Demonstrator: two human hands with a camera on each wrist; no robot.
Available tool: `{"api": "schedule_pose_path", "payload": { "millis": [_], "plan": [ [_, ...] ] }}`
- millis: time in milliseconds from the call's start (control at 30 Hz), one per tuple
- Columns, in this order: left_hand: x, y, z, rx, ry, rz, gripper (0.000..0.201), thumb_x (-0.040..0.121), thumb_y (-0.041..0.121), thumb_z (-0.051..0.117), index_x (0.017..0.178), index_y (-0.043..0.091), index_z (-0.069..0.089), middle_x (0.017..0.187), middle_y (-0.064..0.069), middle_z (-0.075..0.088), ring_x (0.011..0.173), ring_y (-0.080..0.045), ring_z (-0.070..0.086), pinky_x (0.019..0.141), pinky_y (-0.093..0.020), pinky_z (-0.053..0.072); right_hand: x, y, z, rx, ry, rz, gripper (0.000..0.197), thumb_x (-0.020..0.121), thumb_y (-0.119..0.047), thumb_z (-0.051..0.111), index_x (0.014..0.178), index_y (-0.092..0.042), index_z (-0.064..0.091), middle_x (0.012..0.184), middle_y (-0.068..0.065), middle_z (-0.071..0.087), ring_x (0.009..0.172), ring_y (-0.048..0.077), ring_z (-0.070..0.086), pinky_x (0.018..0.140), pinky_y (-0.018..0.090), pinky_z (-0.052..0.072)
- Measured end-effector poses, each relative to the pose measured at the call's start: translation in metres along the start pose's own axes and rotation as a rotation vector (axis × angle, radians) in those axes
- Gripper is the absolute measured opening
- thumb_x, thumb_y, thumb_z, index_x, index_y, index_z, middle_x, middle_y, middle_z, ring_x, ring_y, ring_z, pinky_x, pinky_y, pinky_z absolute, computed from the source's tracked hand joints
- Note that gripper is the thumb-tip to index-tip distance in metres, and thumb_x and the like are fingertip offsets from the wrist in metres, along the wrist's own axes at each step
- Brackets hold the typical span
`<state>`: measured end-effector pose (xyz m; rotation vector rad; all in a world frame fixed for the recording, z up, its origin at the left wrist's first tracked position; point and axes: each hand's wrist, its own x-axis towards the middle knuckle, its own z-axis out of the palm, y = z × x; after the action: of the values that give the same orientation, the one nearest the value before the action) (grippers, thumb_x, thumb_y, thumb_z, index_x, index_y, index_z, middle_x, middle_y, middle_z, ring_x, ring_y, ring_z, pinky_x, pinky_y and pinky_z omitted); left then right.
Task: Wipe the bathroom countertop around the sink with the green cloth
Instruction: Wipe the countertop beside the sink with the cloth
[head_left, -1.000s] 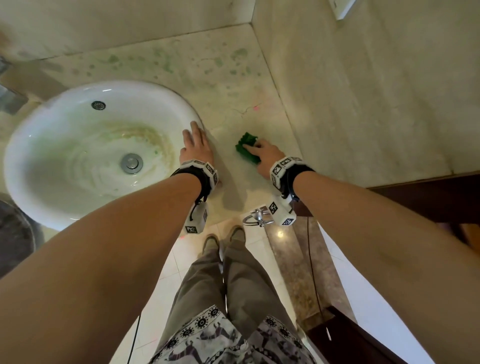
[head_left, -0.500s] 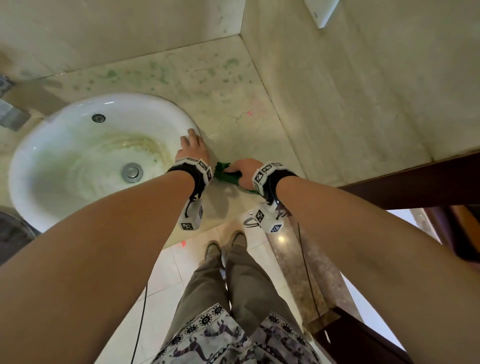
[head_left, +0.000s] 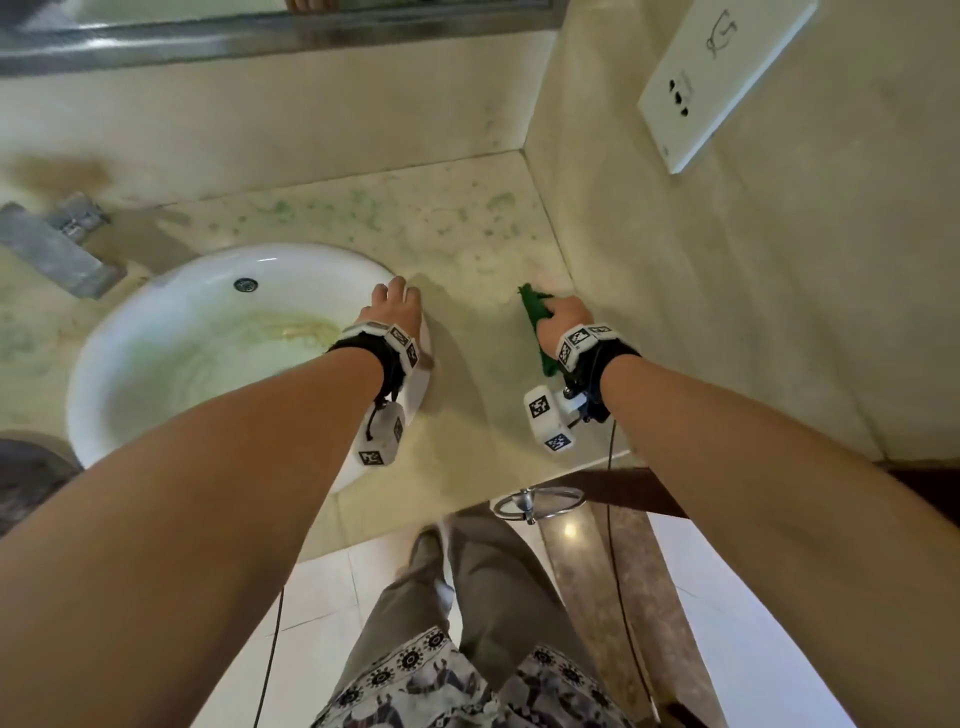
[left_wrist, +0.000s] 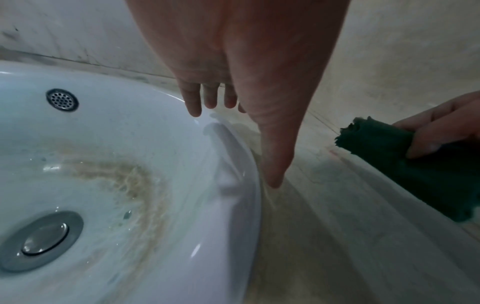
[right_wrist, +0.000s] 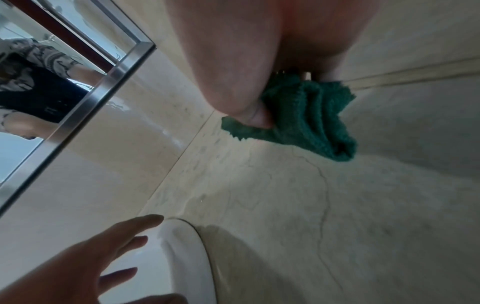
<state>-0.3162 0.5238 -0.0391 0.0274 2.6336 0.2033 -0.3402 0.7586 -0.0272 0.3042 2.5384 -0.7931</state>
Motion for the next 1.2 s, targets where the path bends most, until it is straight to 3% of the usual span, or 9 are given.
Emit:
{"api": "schedule_pose_path", "payload": {
  "millis": [133, 267, 367, 433, 500, 700, 833, 933, 1200],
  "plan": [
    [0.018, -0.002, -0.008, -0.025, -0.001, -0.002, 0.111, 0.061, 0.046, 0.087, 0.143, 0.004, 0.026, 0.152, -0.014, 0.019, 0.141, -0.034, 0.019, 0.109, -0.049, 0.037, 0.038, -0.008, -0.01, -0.059, 0.076, 0.043, 0.034, 0.092, -0.021, 0.054, 0.123, -0.009, 0.061, 0.118, 0.017, 0.062, 0.096, 0.03, 0.06, 0.083, 0.031, 0.049],
    [0.035, -0.008, -0.013, -0.002, 0.022, -0.029, 0.122, 0.052, 0.052, 0.089, 0.144, 0.005, 0.025, 0.152, -0.014, 0.02, 0.141, -0.036, 0.019, 0.11, -0.049, 0.036, 0.076, -0.015, -0.009, -0.192, 0.144, 0.088, 0.09, 0.071, -0.036, 0.083, 0.144, -0.011, 0.036, 0.146, 0.01, 0.038, 0.129, 0.032, 0.046, 0.105, 0.041, 0.043],
    [0.044, -0.012, -0.014, 0.04, 0.01, -0.092, 0.132, 0.041, 0.063, 0.088, 0.143, 0.006, 0.026, 0.151, -0.014, 0.022, 0.14, -0.036, 0.02, 0.111, -0.048, 0.034, 0.091, -0.023, 0.005, -0.302, 0.196, 0.107, 0.069, 0.086, -0.02, 0.068, 0.145, -0.01, 0.032, 0.149, 0.013, 0.031, 0.132, 0.035, 0.039, 0.108, 0.044, 0.039],
    [0.05, -0.015, -0.014, 0.06, -0.024, -0.125, 0.138, 0.037, 0.068, 0.085, 0.145, 0.005, 0.025, 0.151, -0.014, 0.02, 0.142, -0.035, 0.016, 0.114, -0.047, 0.03, 0.098, -0.026, 0.017, -0.412, 0.112, 0.121, 0.057, 0.093, -0.018, 0.055, 0.144, -0.008, 0.031, 0.147, 0.014, 0.03, 0.132, 0.036, 0.036, 0.109, 0.045, 0.036],
    [0.053, -0.019, -0.013, 0.069, -0.041, -0.139, 0.143, 0.035, 0.073, 0.083, 0.146, 0.004, 0.024, 0.152, -0.015, 0.019, 0.144, -0.035, 0.014, 0.116, -0.046, 0.027, 0.104, -0.026, 0.022, -0.492, 0.046, 0.133, 0.057, 0.094, -0.018, 0.05, 0.146, -0.006, 0.028, 0.148, 0.015, 0.029, 0.134, 0.036, 0.033, 0.111, 0.044, 0.033],
    [0.056, -0.027, -0.014, 0.076, -0.05, -0.126, 0.147, 0.033, 0.077, 0.079, 0.147, 0.001, 0.026, 0.154, -0.014, 0.017, 0.145, -0.034, 0.011, 0.12, -0.044, 0.019, 0.129, -0.039, 0.019, -0.4, 0.097, 0.188, 0.061, 0.093, -0.017, 0.049, 0.147, -0.007, 0.022, 0.151, 0.019, 0.021, 0.134, 0.039, 0.032, 0.11, 0.045, 0.031],
    [0.057, -0.03, -0.014, 0.059, -0.033, -0.11, 0.148, 0.03, 0.078, 0.079, 0.146, 0.0, 0.029, 0.153, -0.014, 0.02, 0.144, -0.034, 0.013, 0.12, -0.043, 0.018, 0.143, -0.049, 0.013, -0.401, 0.007, 0.044, 0.061, 0.093, -0.016, 0.049, 0.148, -0.007, 0.025, 0.152, 0.017, 0.024, 0.136, 0.038, 0.031, 0.113, 0.046, 0.03],
    [0.057, -0.031, -0.011, 0.052, -0.023, -0.096, 0.15, 0.029, 0.08, 0.077, 0.146, 0.0, 0.028, 0.152, -0.014, 0.022, 0.143, -0.033, 0.015, 0.12, -0.042, 0.019, 0.142, -0.05, 0.012, -0.443, -0.003, -0.065, 0.061, 0.092, -0.01, 0.044, 0.15, -0.018, 0.026, 0.154, 0.009, 0.022, 0.132, 0.039, 0.034, 0.11, 0.046, 0.034],
    [0.055, -0.03, -0.012, 0.046, -0.01, -0.09, 0.152, 0.03, 0.081, 0.076, 0.147, -0.002, 0.025, 0.152, -0.017, 0.02, 0.144, -0.035, 0.013, 0.12, -0.042, 0.017, 0.116, -0.058, 0.043, -0.409, -0.114, -0.424, 0.056, 0.091, -0.008, 0.048, 0.143, -0.025, 0.045, 0.143, 0.006, 0.043, 0.117, 0.034, 0.046, 0.099, 0.037, 0.044]
  ]
}}
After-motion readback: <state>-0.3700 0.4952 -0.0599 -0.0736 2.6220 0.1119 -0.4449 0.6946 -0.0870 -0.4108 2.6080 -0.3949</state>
